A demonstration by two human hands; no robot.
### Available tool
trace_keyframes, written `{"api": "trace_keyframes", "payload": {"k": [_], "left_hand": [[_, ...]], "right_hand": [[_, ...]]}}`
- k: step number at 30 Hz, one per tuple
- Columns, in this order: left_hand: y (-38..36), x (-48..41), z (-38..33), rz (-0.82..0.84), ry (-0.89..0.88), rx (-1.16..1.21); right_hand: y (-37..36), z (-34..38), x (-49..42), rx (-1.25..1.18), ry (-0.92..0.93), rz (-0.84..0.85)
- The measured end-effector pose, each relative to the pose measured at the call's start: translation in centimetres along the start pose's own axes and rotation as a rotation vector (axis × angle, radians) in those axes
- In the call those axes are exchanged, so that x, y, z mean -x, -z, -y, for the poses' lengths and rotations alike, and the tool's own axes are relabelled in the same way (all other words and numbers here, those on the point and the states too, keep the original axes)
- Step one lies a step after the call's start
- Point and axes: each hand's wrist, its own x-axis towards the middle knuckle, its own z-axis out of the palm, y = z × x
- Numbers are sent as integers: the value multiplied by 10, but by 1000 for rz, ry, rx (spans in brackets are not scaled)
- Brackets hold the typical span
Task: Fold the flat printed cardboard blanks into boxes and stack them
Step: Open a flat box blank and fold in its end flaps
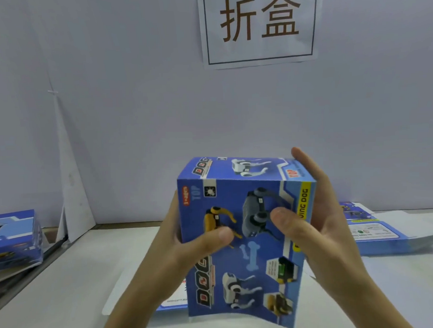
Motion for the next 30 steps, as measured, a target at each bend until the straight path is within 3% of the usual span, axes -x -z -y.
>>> {"api": "trace_keyframes", "payload": {"k": [5,8,11,13,16,19,20,23,27,30], "left_hand": [[-2,-6,2,-147,28,219],[5,-12,10,-353,165,319],[13,-14,19,-386,308,291],[16,-14,21,-360,281,239],[12,-18,12,-216,229,88],[2,-23,14,-128,308,-147],[0,-25,19,-199,353,-222],[12,-26,42,-332,184,-469],[26,-20,43,-321,133,-392],[29,-22,41,-263,196,-329]], "right_hand": [[20,-4,-4,173,-160,117],[41,-1,-5,225,-254,394],[50,0,-4,257,-381,657],[46,-6,-6,265,-437,533],[39,-18,-11,301,-445,67],[33,-27,-13,316,-454,-188],[33,-30,-12,319,-460,-213],[35,-38,-10,336,-521,-168],[42,-51,-10,340,-500,-223],[49,-61,-10,59,-599,-344]]}}
